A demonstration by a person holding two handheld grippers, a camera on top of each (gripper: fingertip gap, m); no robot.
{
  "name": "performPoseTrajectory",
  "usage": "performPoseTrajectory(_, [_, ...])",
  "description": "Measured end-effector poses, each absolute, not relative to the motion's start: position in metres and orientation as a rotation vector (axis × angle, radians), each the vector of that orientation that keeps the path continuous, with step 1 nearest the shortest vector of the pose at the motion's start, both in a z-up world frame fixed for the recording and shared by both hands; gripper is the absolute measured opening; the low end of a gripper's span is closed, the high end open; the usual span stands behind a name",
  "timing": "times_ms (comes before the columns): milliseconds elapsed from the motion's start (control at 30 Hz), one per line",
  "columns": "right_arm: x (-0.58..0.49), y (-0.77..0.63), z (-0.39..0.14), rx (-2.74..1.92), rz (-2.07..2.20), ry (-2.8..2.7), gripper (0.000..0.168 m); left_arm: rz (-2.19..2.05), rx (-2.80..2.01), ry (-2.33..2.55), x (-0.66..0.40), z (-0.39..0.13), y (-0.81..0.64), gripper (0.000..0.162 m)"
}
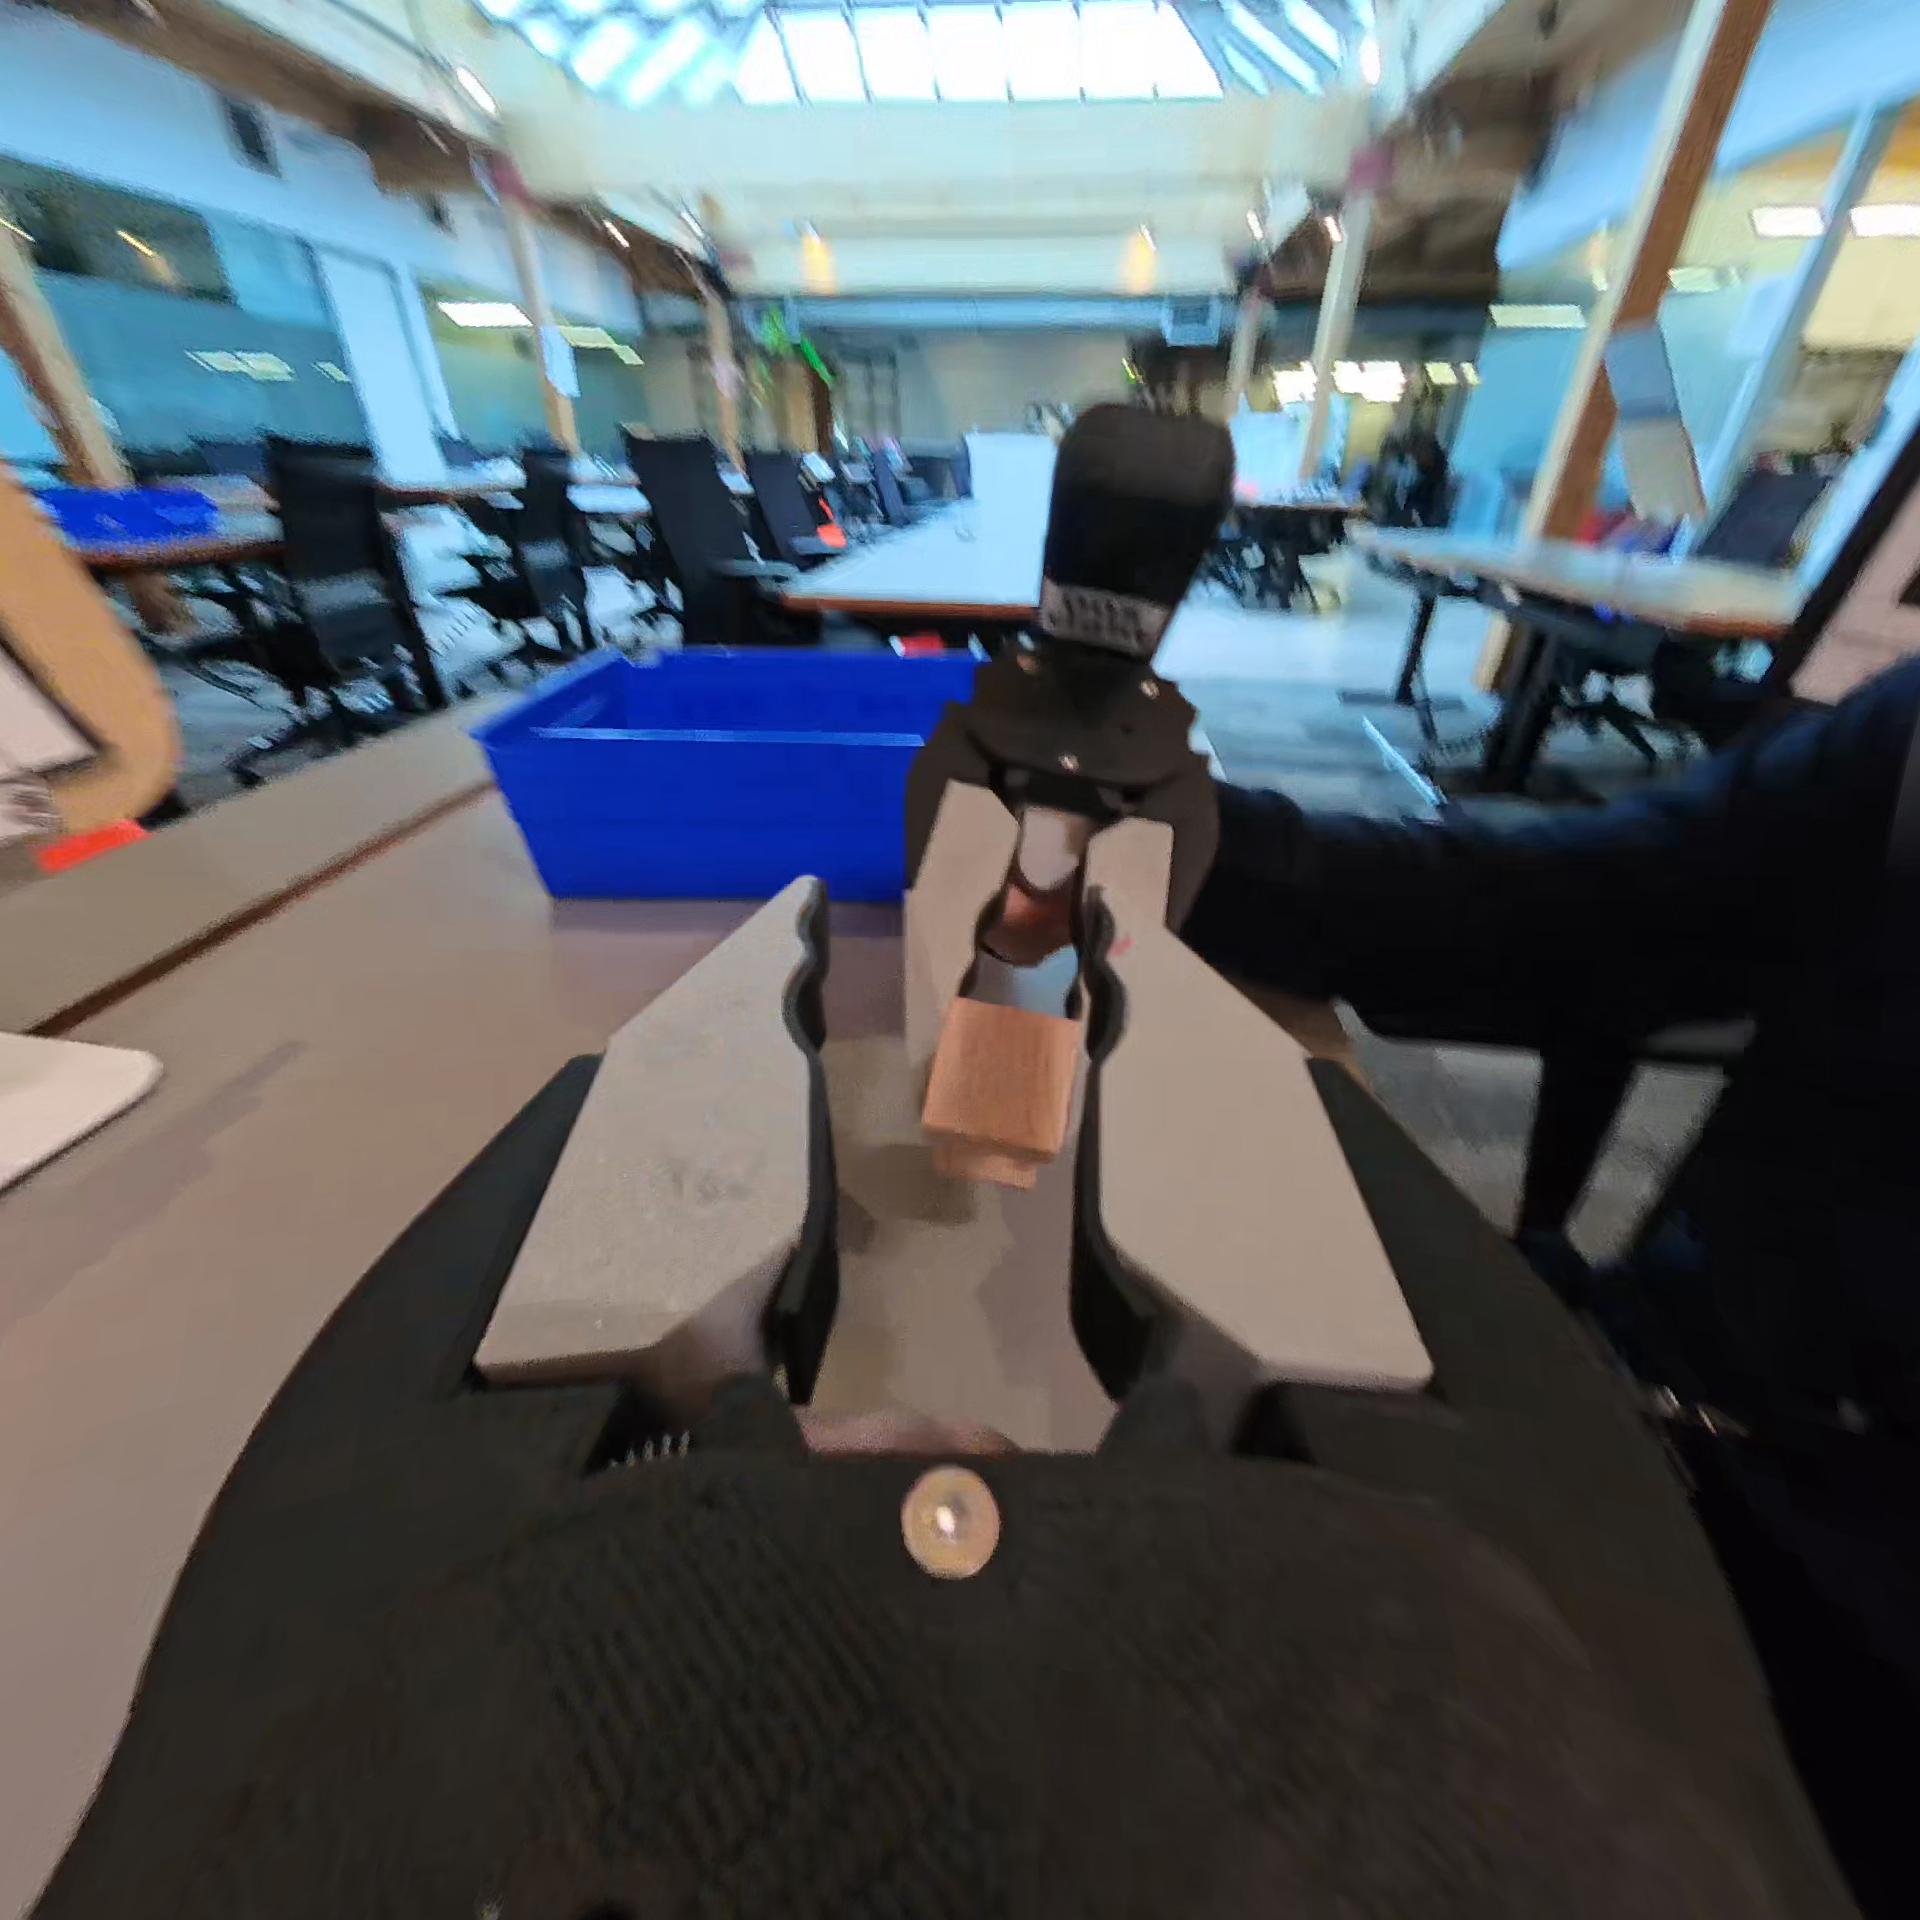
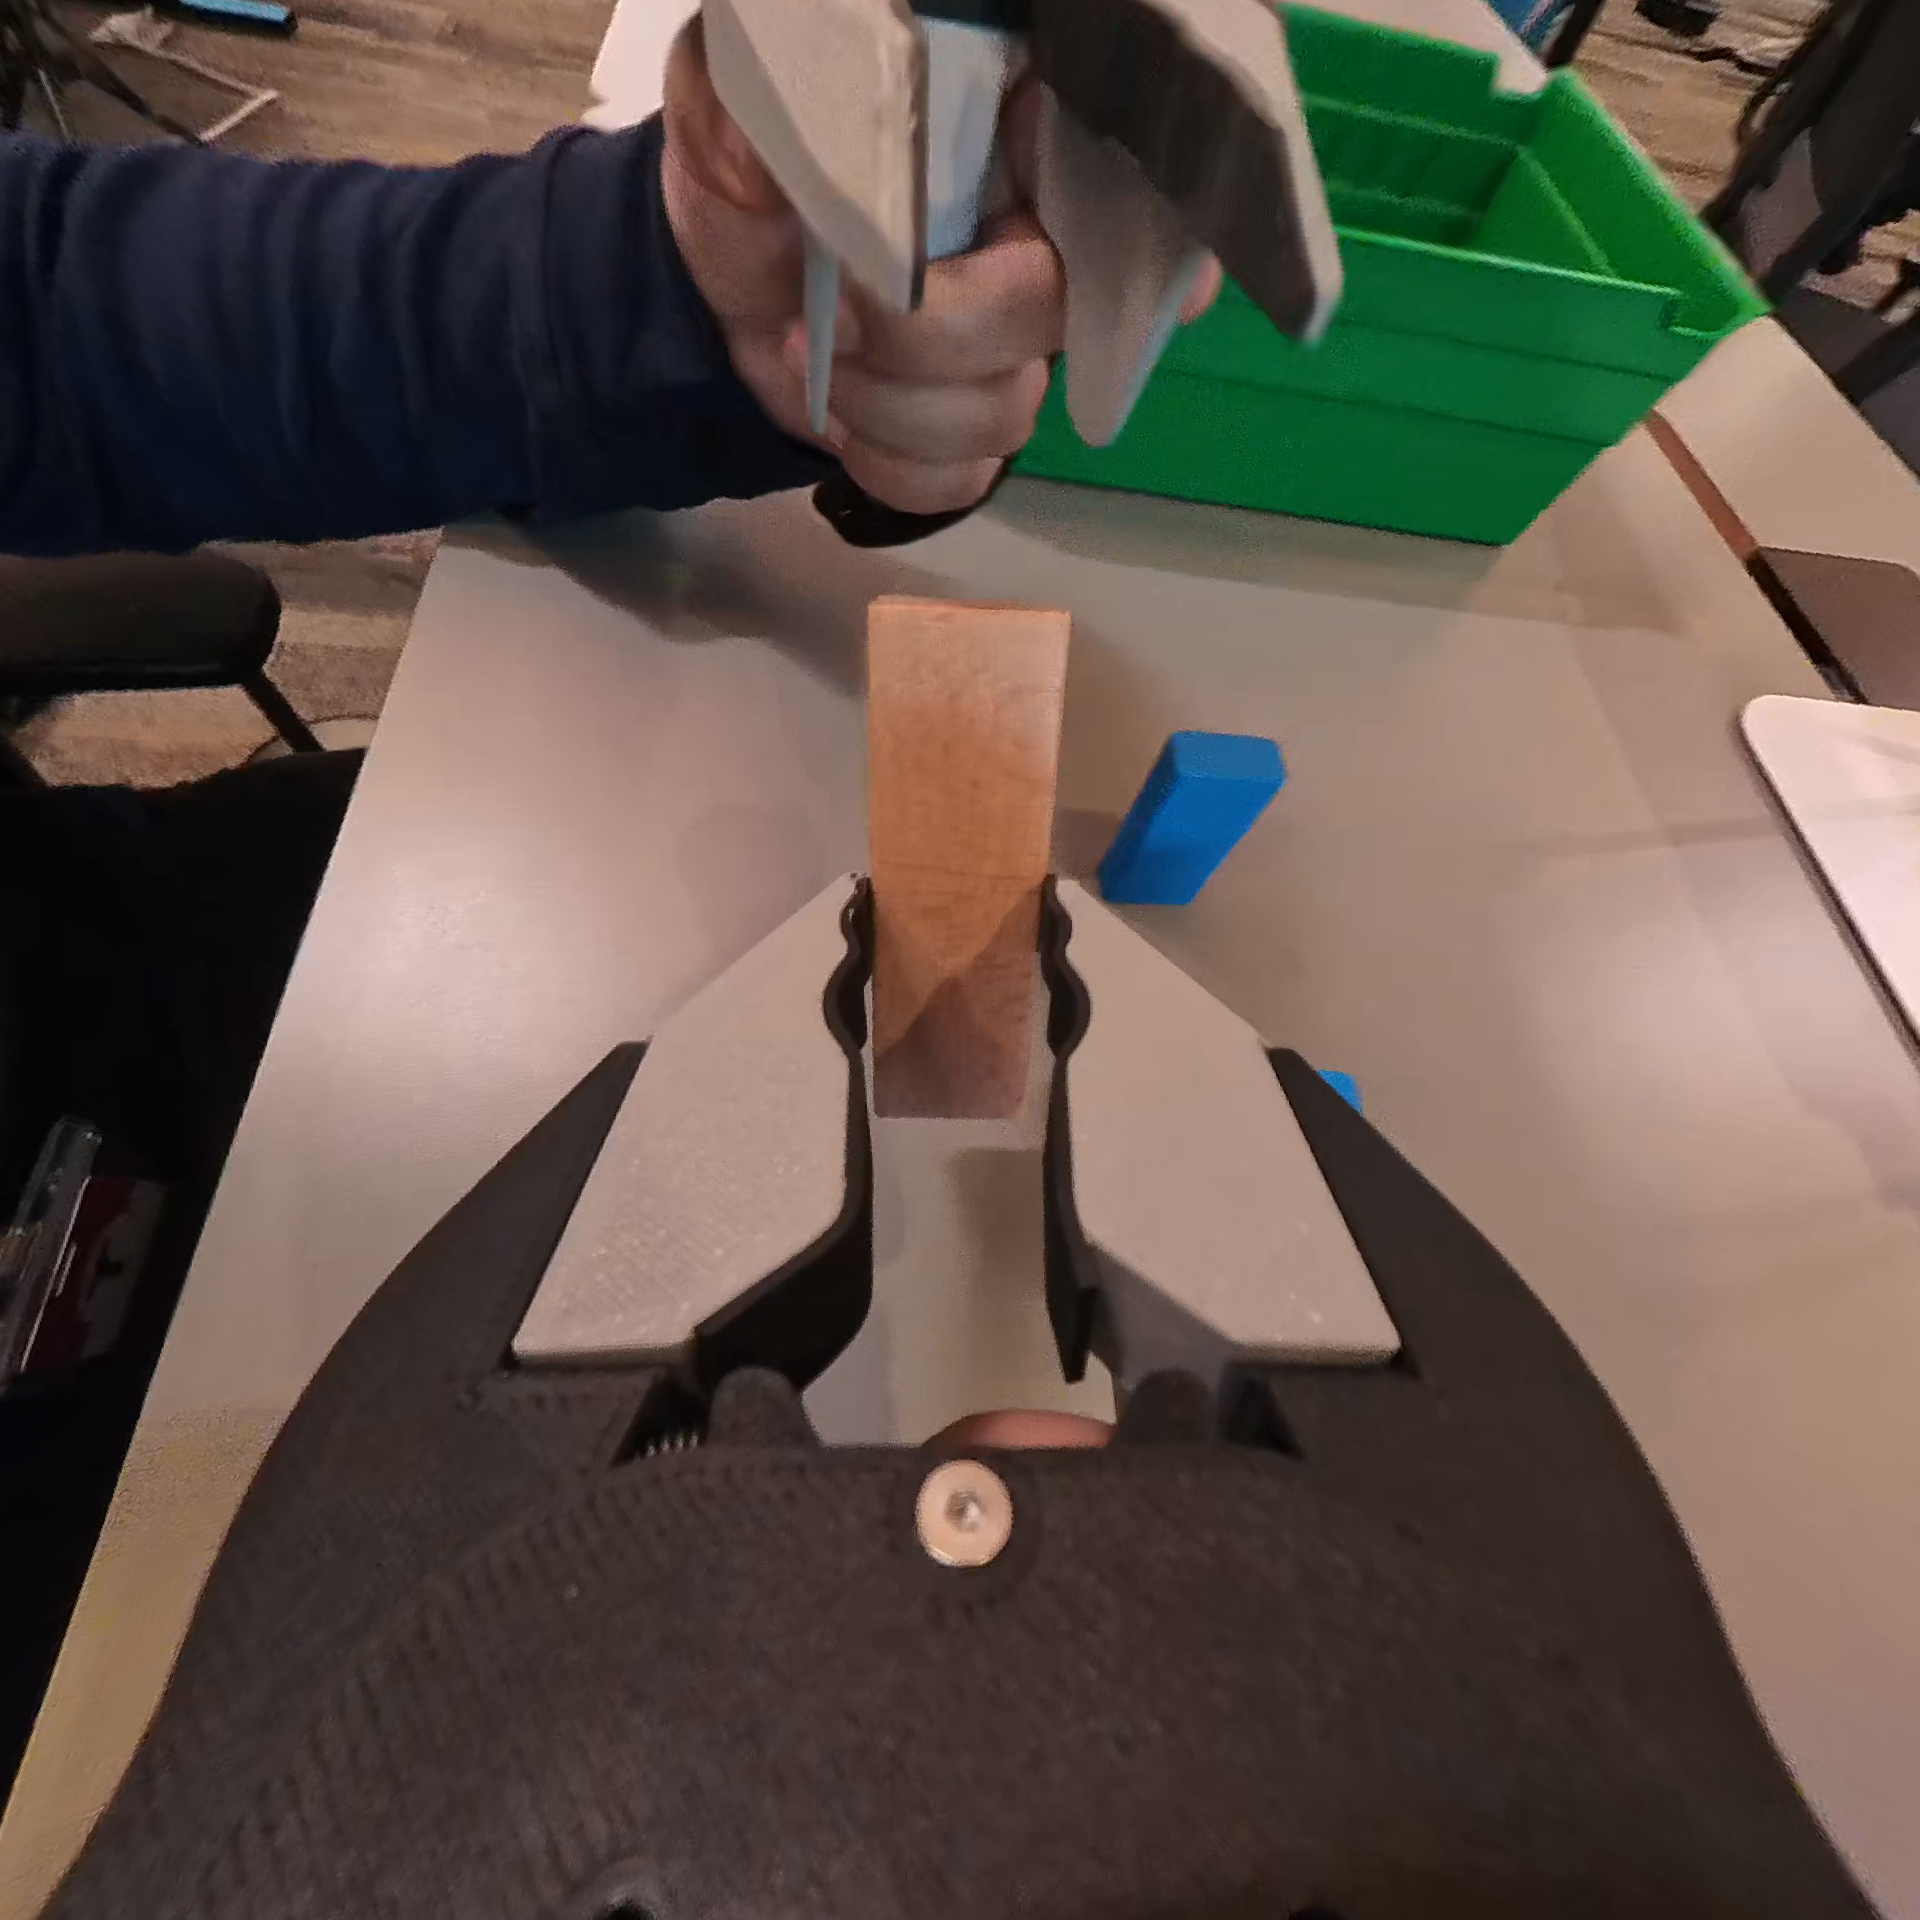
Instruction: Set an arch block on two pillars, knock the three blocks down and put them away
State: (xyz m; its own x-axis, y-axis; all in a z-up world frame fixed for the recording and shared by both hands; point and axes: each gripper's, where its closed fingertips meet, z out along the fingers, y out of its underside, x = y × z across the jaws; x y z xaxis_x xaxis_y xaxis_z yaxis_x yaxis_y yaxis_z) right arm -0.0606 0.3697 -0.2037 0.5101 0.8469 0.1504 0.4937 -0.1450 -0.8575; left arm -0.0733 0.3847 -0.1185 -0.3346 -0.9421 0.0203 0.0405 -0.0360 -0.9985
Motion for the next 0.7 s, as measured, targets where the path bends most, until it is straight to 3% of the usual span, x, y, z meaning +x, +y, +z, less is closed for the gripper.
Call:
performPoseTrajectory(133, [-0.047, 0.379, -0.178, -1.849, 0.406, -1.131, 0.029, -1.468, -1.101, 1.239, -0.077, -0.109, 0.417, 0.043])
performPoseTrajectory(267, [-0.034, 0.402, -0.160, -1.982, 0.238, -1.253, 0.030, -1.374, -1.300, 1.120, -0.072, -0.122, 0.452, 0.055])
performPoseTrajectory(500, [-0.030, 0.430, -0.191, -2.244, 0.117, -1.469, 0.029, -1.084, -1.603, 0.946, -0.083, -0.160, 0.514, 0.057])
performPoseTrajectory(700, [-0.018, 0.432, -0.187, -2.280, 0.126, -1.453, 0.029, -0.948, -1.800, 1.088, -0.089, -0.201, 0.519, 0.030])
